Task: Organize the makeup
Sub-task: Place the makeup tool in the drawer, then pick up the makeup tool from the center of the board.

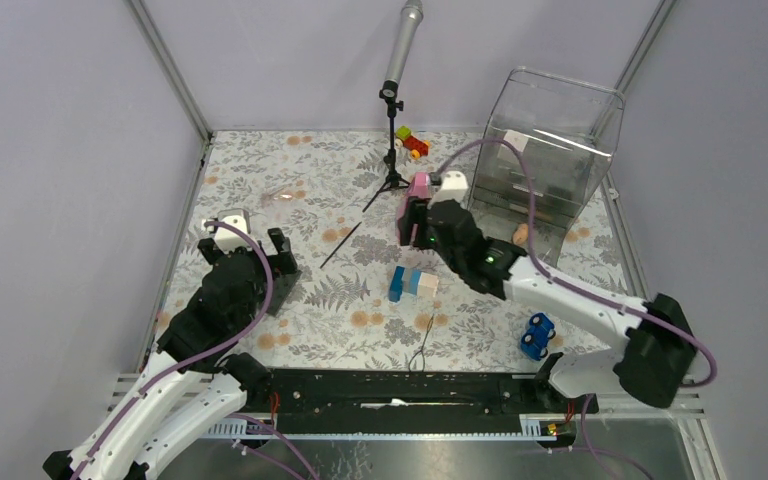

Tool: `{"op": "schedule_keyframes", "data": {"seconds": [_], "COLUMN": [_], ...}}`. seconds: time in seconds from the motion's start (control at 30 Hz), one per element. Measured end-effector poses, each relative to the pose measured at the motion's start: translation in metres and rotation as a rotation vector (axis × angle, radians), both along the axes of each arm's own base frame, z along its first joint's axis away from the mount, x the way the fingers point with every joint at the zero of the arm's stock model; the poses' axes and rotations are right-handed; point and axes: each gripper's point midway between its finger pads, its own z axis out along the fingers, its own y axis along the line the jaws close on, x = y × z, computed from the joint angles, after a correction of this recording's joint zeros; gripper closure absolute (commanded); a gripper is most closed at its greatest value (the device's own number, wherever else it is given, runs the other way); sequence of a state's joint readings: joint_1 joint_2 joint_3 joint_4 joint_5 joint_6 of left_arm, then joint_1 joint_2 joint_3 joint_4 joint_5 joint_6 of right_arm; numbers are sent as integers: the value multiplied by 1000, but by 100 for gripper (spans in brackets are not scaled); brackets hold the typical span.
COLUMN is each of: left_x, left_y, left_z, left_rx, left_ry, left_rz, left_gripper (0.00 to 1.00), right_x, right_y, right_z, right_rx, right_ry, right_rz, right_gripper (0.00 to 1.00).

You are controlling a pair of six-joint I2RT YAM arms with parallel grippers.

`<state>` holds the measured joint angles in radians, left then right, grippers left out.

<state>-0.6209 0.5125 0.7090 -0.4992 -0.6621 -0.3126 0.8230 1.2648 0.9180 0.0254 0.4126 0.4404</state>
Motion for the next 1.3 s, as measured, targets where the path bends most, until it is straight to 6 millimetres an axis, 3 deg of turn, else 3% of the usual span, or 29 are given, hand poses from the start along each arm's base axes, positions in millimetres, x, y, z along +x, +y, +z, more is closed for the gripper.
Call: {"op": "schedule_keyframes", "data": {"seconds": [0.13,0.27,0.37,0.53,0.73,0.9,1.3], "left_x": [0,0,0,0,0,-1,-1], "left_y": [0,0,0,0,0,0,-1], "left_z": [0,0,1,0,1,2,2], "left_rx": [0,-1,-1,-1,-2,-7,-7], "left_ry": [0,-1,-2,-2,-2,-7,-6], "left_rz": [1,1,1,1,0,-3,-11], "left_gripper": [2,2,2,2,2,2,2], "right_x": [5,24,40,63,79,71,65], "right_y": [61,112,152,188,202,191,179], "right_z": [6,-7,-29,-72,-124,-162,-188], "right_rx": [52,57,24,-72,-195,-283,-360], "right_ry": [60,141,224,332,412,480,516], "right_rz": [28,24,14,-33,-92,-118,-127], "right_gripper": [29,27,27,25,26,32,40]}}
